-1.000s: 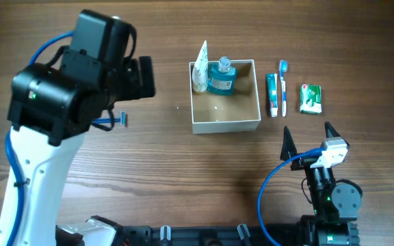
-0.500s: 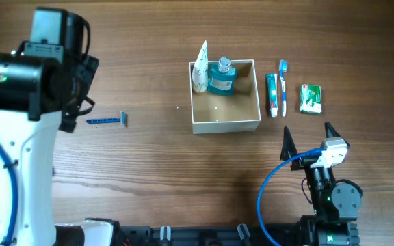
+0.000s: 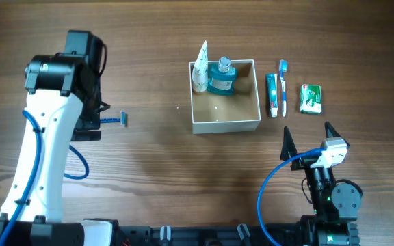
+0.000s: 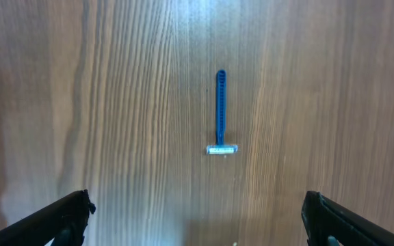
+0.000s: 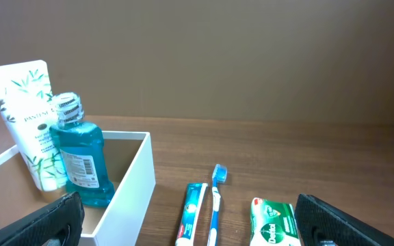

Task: Pack container
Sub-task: 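Lower the left gripper and close it on the razor handle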

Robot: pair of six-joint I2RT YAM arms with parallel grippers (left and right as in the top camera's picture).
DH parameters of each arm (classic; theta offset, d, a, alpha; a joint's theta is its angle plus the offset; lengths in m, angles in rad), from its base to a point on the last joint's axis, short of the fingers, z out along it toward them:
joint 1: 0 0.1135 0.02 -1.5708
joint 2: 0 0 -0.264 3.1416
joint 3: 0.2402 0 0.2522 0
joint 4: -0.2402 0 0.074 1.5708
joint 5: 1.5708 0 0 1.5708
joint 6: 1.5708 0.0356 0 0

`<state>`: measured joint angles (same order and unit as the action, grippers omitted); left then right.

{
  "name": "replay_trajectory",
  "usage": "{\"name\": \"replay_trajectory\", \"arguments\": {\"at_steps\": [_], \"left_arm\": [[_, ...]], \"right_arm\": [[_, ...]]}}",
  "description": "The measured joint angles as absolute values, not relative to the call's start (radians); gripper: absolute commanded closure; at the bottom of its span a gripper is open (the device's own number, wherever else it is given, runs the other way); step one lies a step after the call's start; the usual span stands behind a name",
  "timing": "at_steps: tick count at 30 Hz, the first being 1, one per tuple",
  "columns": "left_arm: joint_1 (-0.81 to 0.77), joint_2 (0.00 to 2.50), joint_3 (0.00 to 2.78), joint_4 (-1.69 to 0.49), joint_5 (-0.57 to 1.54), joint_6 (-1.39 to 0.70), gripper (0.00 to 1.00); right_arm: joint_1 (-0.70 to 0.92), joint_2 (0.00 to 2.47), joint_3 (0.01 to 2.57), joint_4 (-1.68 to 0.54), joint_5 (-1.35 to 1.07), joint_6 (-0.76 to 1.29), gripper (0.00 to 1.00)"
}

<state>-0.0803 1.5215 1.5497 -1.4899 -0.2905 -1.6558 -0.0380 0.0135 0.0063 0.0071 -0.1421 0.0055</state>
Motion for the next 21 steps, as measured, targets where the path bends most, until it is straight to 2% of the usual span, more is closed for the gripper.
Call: {"name": "replay_trajectory", "arguments": {"at_steps": [8, 21], "left_arm": [[0.054, 1.522, 1.447, -1.347, -0.201, -1.625, 0.0], [0.059, 1.525, 1.214, -1.113, -0.116, -1.591, 0.0]], "right_arm": [[-0.038, 0.014, 0.006, 0.007, -0.142, 0.006, 0.0], [-0.038, 0.014, 0.006, 0.007, -0.142, 0.006, 0.0]]}}
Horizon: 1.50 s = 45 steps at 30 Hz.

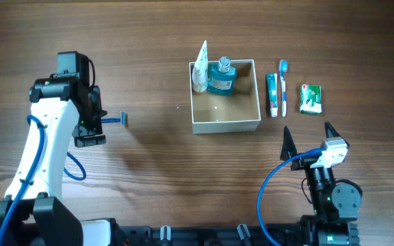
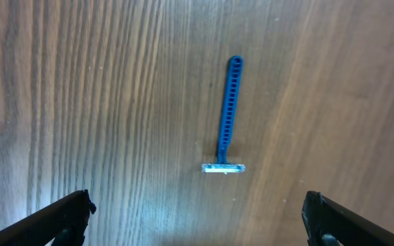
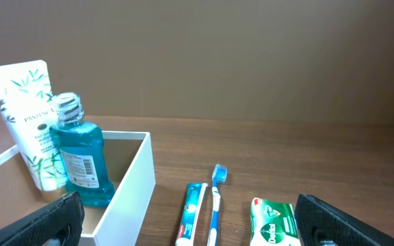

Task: Pack container
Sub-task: 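Lower the left gripper and close it on the razor handle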

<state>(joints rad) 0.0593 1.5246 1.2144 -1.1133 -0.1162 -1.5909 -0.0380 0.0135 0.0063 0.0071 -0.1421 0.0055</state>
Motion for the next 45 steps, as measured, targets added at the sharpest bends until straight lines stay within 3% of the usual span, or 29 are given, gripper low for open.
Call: {"name": "replay_trajectory", "arguments": {"at_steps": [16, 29, 45], "left_arm": [[0.139, 1.733, 1.188, -0.975, -0.048, -1.522, 0.0], [0.186, 1.755, 1.184, -0.858, -0.039, -1.445, 0.01], [0.186, 1.863, 1.184, -0.847, 0.002, -1.436, 0.0]], "right_arm": [[-0.038, 0.014, 0.006, 0.007, -0.142, 0.006, 0.0], [-0.038, 0.014, 0.006, 0.007, -0.142, 0.006, 0.0], [-0.038, 0.014, 0.006, 0.007, -0.142, 0.006, 0.0]]}}
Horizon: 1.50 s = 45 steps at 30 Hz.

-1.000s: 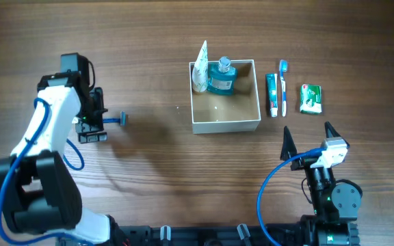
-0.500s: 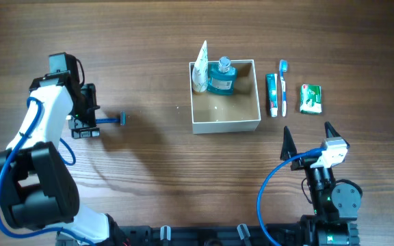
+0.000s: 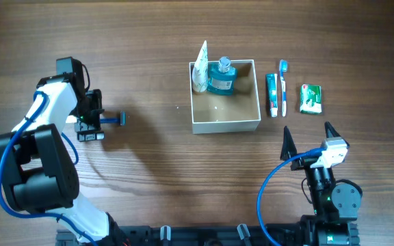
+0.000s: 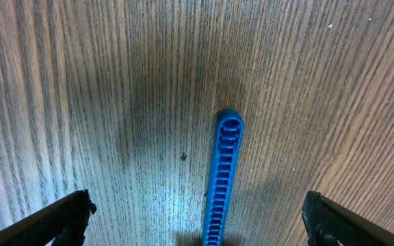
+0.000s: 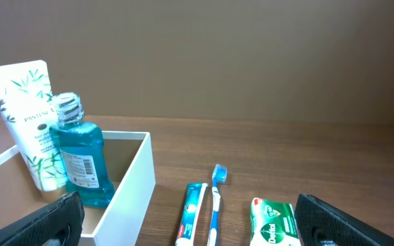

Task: Pack container
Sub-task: 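Lower the left gripper and close it on the razor handle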

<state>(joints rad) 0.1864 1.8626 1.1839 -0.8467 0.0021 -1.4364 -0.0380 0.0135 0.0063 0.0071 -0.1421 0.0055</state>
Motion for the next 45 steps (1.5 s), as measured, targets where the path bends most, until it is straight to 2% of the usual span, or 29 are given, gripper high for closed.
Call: {"name": "replay_trajectory", "arguments": {"at_steps": [45], "left_arm": [[0.186, 1.914, 1.184, -0.844, 0.036, -1.433, 0.01]], "right_arm": [[-0.038, 0.014, 0.006, 0.007, -0.142, 0.006, 0.0]]}}
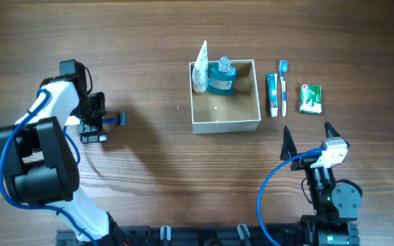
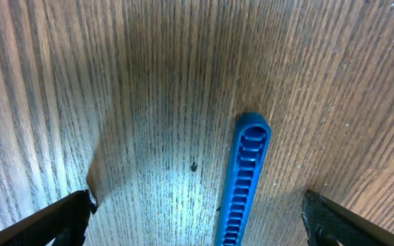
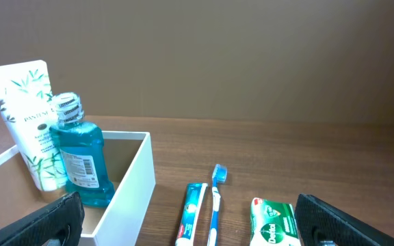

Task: Pack container
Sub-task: 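Lower the left gripper and close it on the razor handle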

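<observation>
A blue razor [image 1: 117, 120] lies on the wooden table left of the white box [image 1: 225, 124]; its ribbed handle [image 2: 243, 179] fills the left wrist view. My left gripper [image 1: 93, 120] stands open low over the handle end, one finger [image 2: 60, 219] on each side. Inside the box stand a teal mouthwash bottle [image 1: 221, 77] and a white tube [image 1: 200, 68]. Right of the box lie a toothpaste tube [image 1: 272, 95], a blue toothbrush [image 1: 283, 85] and a green soap pack [image 1: 310, 99]. My right gripper [image 1: 306, 140] rests open near the front edge.
The box's near half [image 3: 125, 184] holds nothing. The left arm's white links [image 1: 43, 137] curve over the table's left side. Blue cables trail from both arms near the front edge.
The left gripper has come slightly lower and closer over the razor's handle, which now looks larger in the wrist view. The right arm and all other items are unchanged.
At first the left gripper hung open high above the whole razor. It then stood lower with the razor still fully visible, later close over the handle end alone, and now closer still. The right arm stayed parked throughout.
</observation>
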Robot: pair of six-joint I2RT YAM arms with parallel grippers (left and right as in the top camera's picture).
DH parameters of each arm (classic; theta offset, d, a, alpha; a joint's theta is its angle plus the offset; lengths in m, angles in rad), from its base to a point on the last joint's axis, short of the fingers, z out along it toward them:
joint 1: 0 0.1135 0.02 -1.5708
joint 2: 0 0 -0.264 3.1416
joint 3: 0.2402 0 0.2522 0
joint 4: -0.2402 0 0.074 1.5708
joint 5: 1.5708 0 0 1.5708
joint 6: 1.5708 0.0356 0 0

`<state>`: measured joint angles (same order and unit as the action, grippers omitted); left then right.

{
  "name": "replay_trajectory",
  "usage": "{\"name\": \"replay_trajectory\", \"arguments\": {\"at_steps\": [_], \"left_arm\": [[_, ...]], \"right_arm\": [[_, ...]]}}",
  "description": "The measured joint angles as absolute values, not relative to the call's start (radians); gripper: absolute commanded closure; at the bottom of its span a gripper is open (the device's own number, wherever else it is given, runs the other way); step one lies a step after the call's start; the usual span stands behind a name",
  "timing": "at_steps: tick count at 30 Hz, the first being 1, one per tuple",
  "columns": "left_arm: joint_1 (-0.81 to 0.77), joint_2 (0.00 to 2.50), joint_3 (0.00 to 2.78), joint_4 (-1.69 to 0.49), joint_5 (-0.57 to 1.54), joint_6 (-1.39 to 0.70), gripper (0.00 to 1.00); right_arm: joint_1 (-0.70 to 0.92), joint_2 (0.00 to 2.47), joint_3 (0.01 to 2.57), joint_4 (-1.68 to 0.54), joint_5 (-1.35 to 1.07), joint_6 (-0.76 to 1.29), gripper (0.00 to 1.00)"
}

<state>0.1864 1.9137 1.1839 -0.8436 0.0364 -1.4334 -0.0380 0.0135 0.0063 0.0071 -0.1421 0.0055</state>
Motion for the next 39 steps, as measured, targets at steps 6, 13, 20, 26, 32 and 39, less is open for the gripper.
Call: {"name": "replay_trajectory", "arguments": {"at_steps": [6, 13, 20, 26, 32, 39], "left_arm": [[0.186, 1.914, 1.184, -0.844, 0.044, -1.433, 0.12], [0.186, 1.914, 1.184, -0.849, 0.052, -1.425, 0.36], [0.186, 1.914, 1.184, -0.851, 0.055, -1.422, 0.65], [0.186, 1.914, 1.184, -0.851, 0.055, -1.418, 0.83], [0.186, 1.914, 1.184, -0.851, 0.055, -1.419, 0.94], [0.186, 1.911, 1.185, -0.847, 0.06, -1.412, 0.96]], "right_arm": [[-0.038, 0.014, 0.006, 0.007, -0.142, 0.006, 0.0], [-0.038, 0.014, 0.006, 0.007, -0.142, 0.006, 0.0], [-0.038, 0.014, 0.006, 0.007, -0.142, 0.006, 0.0], [-0.038, 0.014, 0.006, 0.007, -0.142, 0.006, 0.0], [-0.038, 0.014, 0.006, 0.007, -0.142, 0.006, 0.0], [-0.038, 0.014, 0.006, 0.007, -0.142, 0.006, 0.0]]}}
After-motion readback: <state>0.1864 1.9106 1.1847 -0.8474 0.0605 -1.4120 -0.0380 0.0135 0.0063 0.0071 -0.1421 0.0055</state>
